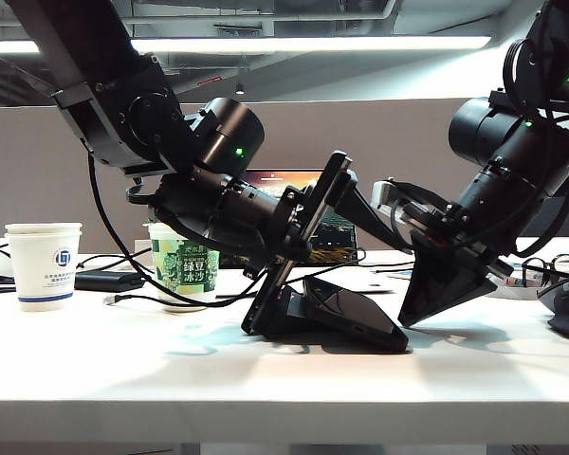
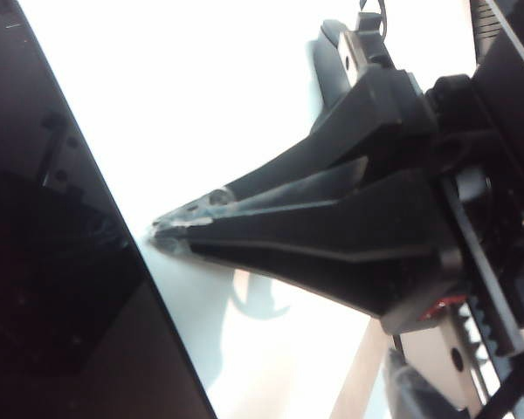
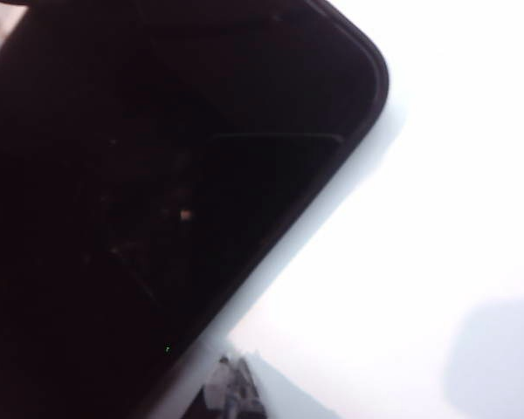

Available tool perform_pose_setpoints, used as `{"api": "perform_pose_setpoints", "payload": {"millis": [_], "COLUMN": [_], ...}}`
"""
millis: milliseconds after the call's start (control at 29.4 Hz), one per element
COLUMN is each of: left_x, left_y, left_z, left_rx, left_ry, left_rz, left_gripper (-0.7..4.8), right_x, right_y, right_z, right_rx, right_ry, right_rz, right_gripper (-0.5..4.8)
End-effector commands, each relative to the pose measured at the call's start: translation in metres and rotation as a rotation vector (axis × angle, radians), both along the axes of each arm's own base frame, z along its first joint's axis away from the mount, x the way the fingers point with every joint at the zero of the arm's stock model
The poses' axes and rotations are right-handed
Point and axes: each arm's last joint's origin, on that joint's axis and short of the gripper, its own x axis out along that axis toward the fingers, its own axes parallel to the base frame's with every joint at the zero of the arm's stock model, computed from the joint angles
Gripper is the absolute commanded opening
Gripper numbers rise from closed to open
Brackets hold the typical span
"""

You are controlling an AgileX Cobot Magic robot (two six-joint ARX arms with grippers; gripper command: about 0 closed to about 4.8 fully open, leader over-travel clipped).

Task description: Pick up the black phone, pick up the charger plug, insert the charger plug into the phone's charging port, and finally place the connected phone back on the desk.

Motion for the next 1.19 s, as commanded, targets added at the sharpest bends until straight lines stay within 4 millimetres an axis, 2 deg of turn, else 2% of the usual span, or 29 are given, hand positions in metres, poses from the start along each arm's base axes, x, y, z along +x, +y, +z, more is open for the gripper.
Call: {"api": "perform_pose_setpoints", "payload": {"millis": [34,238,408,579,613,715,783,919,987,1191], "left_x": [-0.0006,-0.0005,-0.0005,-0.0004,-0.0004,-0.0003,0.0,0.0004,0.0006,0.0007], "left_y": [-0.0006,-0.0006,-0.0006,-0.0006,-0.0006,-0.0005,-0.0004,-0.0003,-0.0003,-0.0003], "left_z": [-0.0002,-0.0002,-0.0002,-0.0002,-0.0002,-0.0003,-0.0005,-0.0007,-0.0007,-0.0007], "left_rx": [-0.002,-0.001,-0.001,0.0,0.001,0.003,0.01,0.019,0.021,0.022], "left_ry": [-0.001,-0.002,-0.002,-0.002,-0.003,-0.007,-0.012,-0.017,-0.02,-0.025], "left_rz": [-0.004,-0.002,-0.002,-0.001,0.0,0.002,0.013,0.026,0.03,0.03], "left_gripper": [4.79,4.79,3.36,3.09,2.72,1.14,0.72,0.46,-0.08,-0.06], "right_x": [0.0003,0.0,0.0001,0.0001,0.0001,0.0,0.0,0.0,0.0002,0.0021], "right_y": [0.0017,0.0017,0.0018,0.0018,0.0018,0.0017,0.0017,0.0017,0.0017,0.0022], "right_z": [0.0021,0.002,0.0021,0.0021,0.0021,0.0021,0.0021,0.0021,0.0022,0.0067], "right_rx": [0.01,0.01,0.009,0.009,0.009,0.009,0.009,0.009,0.01,0.011], "right_ry": [-0.012,-0.009,-0.009,-0.009,-0.009,-0.009,-0.009,-0.009,-0.009,-0.015], "right_rz": [0.01,0.01,0.01,0.01,0.01,0.01,0.01,0.01,0.01,0.009], "right_gripper": [-0.01,-0.01,-0.01,-0.01,-0.01,-0.01,-0.01,-0.01,-0.01,-0.01]}}
